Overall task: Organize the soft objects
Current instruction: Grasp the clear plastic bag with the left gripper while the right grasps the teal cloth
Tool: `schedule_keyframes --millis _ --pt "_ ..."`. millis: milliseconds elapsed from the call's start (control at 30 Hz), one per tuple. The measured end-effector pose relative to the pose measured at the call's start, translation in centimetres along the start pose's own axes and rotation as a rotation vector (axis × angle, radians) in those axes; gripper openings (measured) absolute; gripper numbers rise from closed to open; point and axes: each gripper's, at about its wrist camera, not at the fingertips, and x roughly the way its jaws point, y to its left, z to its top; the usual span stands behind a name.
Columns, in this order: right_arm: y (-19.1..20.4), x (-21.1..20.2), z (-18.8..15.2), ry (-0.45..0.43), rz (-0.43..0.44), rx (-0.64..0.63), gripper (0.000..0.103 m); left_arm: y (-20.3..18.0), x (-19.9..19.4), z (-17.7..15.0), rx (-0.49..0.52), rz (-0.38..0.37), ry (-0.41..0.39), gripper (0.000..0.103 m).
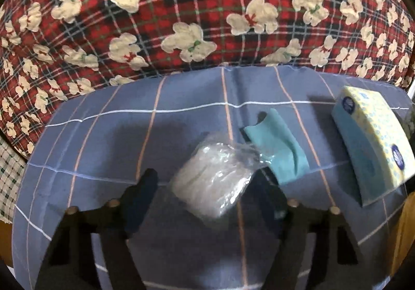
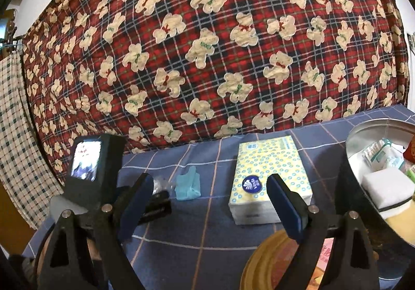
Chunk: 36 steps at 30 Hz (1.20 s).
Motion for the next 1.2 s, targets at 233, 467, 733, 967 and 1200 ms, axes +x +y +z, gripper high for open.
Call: schedule_keyframes --millis 233,467,733,967,1200 --pt "0.1 0.4 -0.1 0.021 0.004 -0.007 0.091 -0.1 0.2 0.1 0.007 -0.068 0.004 0.035" --pt "0.5 0.5 -0.4 0.016 -0.017 -0.041 0.091 2.6 -2.1 -0.8 -0.082 -0.029 -0.083 0.029" --pt "2.4 2.4 -0.4 0.095 0.026 -0.07 0.091 5.9 -5.8 -2.3 -0.165 0.071 -0.183 0.029" --pt "6.0 6.6 0.1 0.171 0.005 -0.077 0.091 8.3 -7.9 -2.8 -0.239 0.128 -0.308 0.029" --pt "7.3 12.1 0.0 0.271 -0.091 -0.112 0.078 9.1 -8.4 -2.9 -0.268 0.139 -0.322 0.029"
